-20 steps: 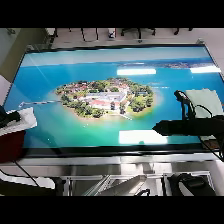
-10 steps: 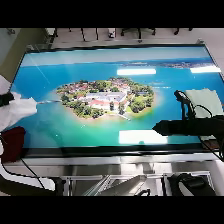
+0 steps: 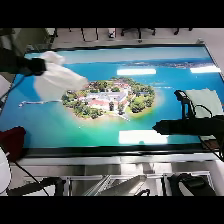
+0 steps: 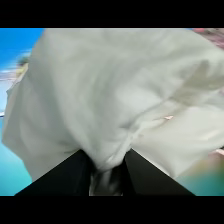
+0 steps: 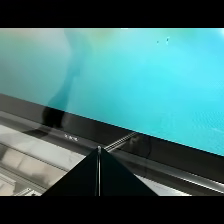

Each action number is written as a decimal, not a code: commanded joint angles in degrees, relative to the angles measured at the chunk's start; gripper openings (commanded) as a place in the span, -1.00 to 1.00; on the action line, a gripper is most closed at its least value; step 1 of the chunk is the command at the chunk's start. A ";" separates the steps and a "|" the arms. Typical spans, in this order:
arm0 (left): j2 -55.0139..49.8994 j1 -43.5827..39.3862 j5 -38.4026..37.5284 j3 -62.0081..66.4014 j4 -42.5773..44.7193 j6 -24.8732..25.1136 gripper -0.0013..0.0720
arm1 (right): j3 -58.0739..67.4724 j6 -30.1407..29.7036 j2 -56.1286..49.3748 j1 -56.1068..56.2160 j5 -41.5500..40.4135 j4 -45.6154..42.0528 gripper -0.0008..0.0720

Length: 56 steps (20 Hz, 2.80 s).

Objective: Fold the shirts.

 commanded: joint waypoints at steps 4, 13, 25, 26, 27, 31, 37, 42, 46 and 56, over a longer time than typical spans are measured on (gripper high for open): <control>-1.73 -24.98 -10.05 -17.84 -4.83 -5.46 -0.91 | -0.02 0.04 -0.04 0.04 1.49 0.00 -0.91; -8.39 -24.74 0.68 -11.06 -8.63 -4.57 0.80 | 4.26 0.63 -4.11 -2.78 0.48 1.97 0.15; 8.09 -3.15 -27.32 -65.77 -39.80 11.37 0.80 | 8.02 -9.66 -34.25 -8.07 7.80 16.98 0.31; 5.79 -4.48 -28.98 -66.29 -41.79 12.48 0.80 | 8.07 -10.75 -37.73 -6.29 8.81 18.80 0.31; 3.45 -5.99 -30.08 -65.55 -42.42 12.85 0.80 | 8.26 -11.39 -40.52 -4.61 9.70 19.78 0.28; -6.05 -11.96 -32.98 -56.24 -42.66 13.03 0.79 | 11.58 -11.37 -48.92 1.42 13.09 21.94 0.28; -13.55 -13.92 -26.67 -46.25 -41.09 13.31 -0.90 | 20.22 -11.76 -53.46 3.78 14.53 22.95 -0.92; -5.16 -9.99 -22.67 -40.96 -39.85 13.03 -0.91 | 28.57 -13.94 -47.93 3.58 8.96 22.88 -0.92; 10.56 -4.63 -16.79 -30.18 -39.71 12.07 -0.91 | 39.43 -14.80 -36.70 2.49 5.25 22.69 -0.92; 33.48 -0.20 -12.50 3.76 -22.47 2.01 -0.91 | 63.95 -14.91 -9.18 0.39 0.94 4.20 -0.92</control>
